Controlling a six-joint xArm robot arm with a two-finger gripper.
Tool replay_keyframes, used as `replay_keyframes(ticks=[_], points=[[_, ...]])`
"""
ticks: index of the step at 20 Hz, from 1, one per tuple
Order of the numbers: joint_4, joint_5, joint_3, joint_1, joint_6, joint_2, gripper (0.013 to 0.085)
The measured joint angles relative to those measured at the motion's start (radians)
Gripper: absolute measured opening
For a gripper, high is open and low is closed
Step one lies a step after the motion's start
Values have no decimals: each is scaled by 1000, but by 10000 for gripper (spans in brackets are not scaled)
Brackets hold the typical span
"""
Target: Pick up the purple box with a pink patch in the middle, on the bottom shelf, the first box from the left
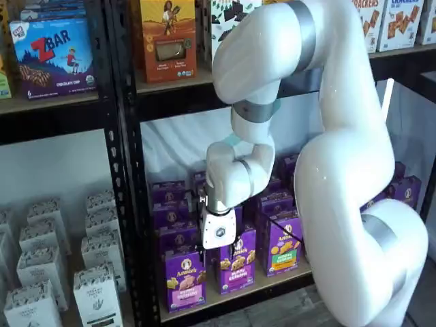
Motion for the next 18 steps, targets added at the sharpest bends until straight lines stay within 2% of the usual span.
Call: replay_keyframes(ticks=[8, 12, 15, 18], points=[[57, 9, -101, -3, -59, 71, 850], [114, 9, -133, -1, -113, 91, 850], [175, 7, -151, 1, -171, 101, 850], [177, 15, -171, -6, -179, 111, 850]])
